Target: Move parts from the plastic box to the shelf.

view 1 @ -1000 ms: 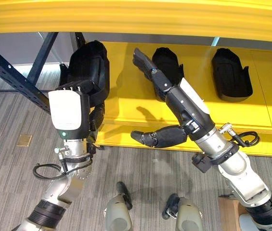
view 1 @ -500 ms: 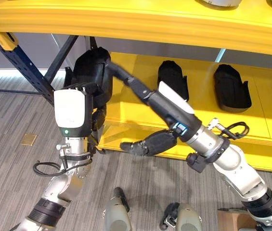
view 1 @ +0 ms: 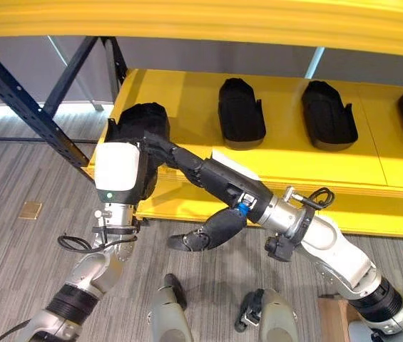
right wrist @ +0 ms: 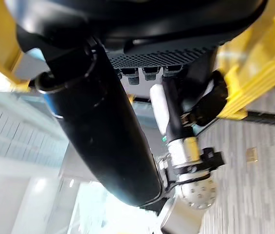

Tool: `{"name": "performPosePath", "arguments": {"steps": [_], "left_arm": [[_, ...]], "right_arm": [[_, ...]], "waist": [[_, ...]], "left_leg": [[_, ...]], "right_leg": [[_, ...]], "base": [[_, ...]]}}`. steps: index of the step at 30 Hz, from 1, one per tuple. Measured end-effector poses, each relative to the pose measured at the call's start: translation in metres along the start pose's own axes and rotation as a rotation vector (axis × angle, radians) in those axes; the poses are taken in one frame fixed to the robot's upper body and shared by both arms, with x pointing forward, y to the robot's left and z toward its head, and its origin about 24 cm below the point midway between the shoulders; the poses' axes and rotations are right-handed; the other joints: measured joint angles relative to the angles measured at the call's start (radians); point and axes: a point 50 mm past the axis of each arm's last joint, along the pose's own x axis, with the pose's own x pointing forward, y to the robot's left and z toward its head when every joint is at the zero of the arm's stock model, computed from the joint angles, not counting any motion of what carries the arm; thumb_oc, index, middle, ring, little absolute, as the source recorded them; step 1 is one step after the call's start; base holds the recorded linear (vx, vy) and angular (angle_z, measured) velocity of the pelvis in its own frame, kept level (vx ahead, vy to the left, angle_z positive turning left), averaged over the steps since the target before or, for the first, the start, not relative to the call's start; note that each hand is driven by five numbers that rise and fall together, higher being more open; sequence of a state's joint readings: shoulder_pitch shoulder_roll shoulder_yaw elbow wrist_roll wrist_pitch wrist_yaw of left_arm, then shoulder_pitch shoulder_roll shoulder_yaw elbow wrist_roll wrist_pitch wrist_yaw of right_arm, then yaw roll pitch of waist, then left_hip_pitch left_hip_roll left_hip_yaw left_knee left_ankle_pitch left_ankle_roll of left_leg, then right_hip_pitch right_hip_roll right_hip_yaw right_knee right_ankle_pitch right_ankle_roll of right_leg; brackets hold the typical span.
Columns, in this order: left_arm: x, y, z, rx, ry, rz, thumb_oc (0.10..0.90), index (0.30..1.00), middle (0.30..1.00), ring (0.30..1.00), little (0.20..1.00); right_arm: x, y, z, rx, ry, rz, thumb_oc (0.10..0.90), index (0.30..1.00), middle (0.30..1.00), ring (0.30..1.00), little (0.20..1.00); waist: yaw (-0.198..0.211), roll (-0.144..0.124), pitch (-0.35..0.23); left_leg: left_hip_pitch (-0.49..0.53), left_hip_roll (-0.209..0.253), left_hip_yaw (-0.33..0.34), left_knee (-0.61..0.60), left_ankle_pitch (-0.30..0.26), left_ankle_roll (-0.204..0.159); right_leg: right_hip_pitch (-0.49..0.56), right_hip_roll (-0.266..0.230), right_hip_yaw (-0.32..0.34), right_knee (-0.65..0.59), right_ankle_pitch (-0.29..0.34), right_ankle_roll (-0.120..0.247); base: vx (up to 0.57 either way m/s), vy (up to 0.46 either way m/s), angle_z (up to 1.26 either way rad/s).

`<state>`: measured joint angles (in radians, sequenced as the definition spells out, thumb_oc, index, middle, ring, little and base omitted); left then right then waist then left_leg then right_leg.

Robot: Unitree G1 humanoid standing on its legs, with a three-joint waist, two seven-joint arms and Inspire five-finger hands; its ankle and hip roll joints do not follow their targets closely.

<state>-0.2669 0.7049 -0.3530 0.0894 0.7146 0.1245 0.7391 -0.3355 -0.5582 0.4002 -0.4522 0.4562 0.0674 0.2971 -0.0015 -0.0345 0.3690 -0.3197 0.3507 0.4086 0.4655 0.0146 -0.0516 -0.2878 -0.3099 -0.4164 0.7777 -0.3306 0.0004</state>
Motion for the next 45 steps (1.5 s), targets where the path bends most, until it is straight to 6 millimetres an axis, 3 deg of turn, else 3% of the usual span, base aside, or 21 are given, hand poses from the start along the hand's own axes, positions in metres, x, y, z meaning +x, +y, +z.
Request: {"name": "performPosePath", "arguments": {"steps": [6,13,22,29,39,42,43,44,45], "left_arm": [[0.004,0.006,-0.020,0.102,0.013,-0.010,0.400,0.300,0.300,0.300,0.300],[0.006,0.006,-0.024,0.111,0.012,0.005,0.400,0.300,0.300,0.300,0.300],[0.023,0.020,-0.040,0.169,0.035,0.076,0.400,0.300,0.300,0.300,0.300],[0.035,0.030,-0.055,0.198,0.123,0.159,0.400,0.300,0.300,0.300,0.300],[0.041,0.035,-0.061,0.153,0.188,0.188,0.400,0.300,0.300,0.300,0.300],[0.039,0.035,-0.063,0.150,0.192,0.181,0.400,0.300,0.300,0.300,0.300],[0.037,0.034,-0.065,0.152,0.200,0.175,0.400,0.300,0.300,0.300,0.300],[0.033,0.034,-0.068,0.158,0.212,0.165,0.400,0.300,0.300,0.300,0.300],[0.027,0.035,-0.075,0.178,0.248,0.158,0.400,0.300,0.300,0.300,0.300]], "right_arm": [[-0.024,-0.014,0.001,0.107,-0.037,0.019,0.900,1.000,1.000,1.000,1.000],[-0.046,-0.018,0.004,0.231,-0.093,0.125,0.900,1.000,1.000,1.000,1.000],[-0.058,-0.031,0.020,0.304,-0.237,0.130,0.900,1.000,1.000,1.000,1.000],[-0.063,-0.038,0.026,0.280,-0.264,0.120,0.900,1.000,1.000,1.000,1.000],[-0.063,-0.035,0.024,0.296,-0.252,0.152,0.900,1.000,1.000,1.000,1.000],[-0.063,-0.035,0.022,0.309,-0.273,0.133,0.900,1.000,1.000,1.000,1.000],[-0.062,-0.035,0.023,0.315,-0.290,0.131,0.900,1.000,1.000,1.000,1.000],[-0.060,-0.035,0.025,0.310,-0.293,0.141,0.900,1.000,1.000,1.000,1.000],[-0.056,-0.035,0.026,0.324,-0.294,0.156,0.900,1.000,1.000,1.000,1.000]], "waist": [[-0.051,-0.012,0.008],[-0.055,-0.013,0.021],[-0.079,-0.008,0.102],[-0.086,0.004,0.130],[-0.100,0.006,0.147],[-0.100,0.006,0.147],[-0.096,0.004,0.147],[-0.083,0.004,0.147],[-0.065,0.005,0.148]], "left_leg": [[-0.032,0.021,0.013,0.042,-0.013,-0.001],[-0.059,0.039,0.022,0.063,-0.018,-0.006],[-0.160,0.059,-0.005,0.130,-0.029,-0.002],[-0.239,0.068,-0.005,0.156,-0.029,-0.002],[-0.232,0.052,-0.001,0.143,-0.034,0.003],[-0.183,0.046,0.032,0.114,-0.030,-0.003],[-0.151,0.050,0.056,0.106,-0.036,-0.016],[-0.111,0.054,0.096,0.096,-0.046,-0.014],[-0.061,0.074,0.149,0.093,-0.055,-0.004]], "right_leg": [[-0.049,0.007,0.029,0.032,-0.004,-0.004],[-0.090,0.018,0.046,0.051,-0.010,-0.011],[-0.180,0.019,0.055,0.106,-0.012,-0.023],[-0.266,0.017,0.064,0.131,-0.005,-0.037],[-0.257,0.008,0.065,0.113,-0.002,-0.028],[-0.227,0.001,0.064,0.070,0.016,-0.023],[-0.219,-0.008,0.063,0.052,0.010,-0.008],[-0.194,-0.060,0.014,0.046,0.000,-0.002],[-0.165,-0.098,-0.046,0.023,0.037,0.030]], "base": [[-0.01,0.013,-0.14],[-0.04,-0.013,-0.08],[-0.12,0.010,0.00],[-0.11,0.052,-0.04],[0.00,0.090,0.01],[0.17,0.077,-0.15],[0.31,0.043,-0.52],[0.23,0.010,-0.94],[0.24,-0.071,-1.27]]}}
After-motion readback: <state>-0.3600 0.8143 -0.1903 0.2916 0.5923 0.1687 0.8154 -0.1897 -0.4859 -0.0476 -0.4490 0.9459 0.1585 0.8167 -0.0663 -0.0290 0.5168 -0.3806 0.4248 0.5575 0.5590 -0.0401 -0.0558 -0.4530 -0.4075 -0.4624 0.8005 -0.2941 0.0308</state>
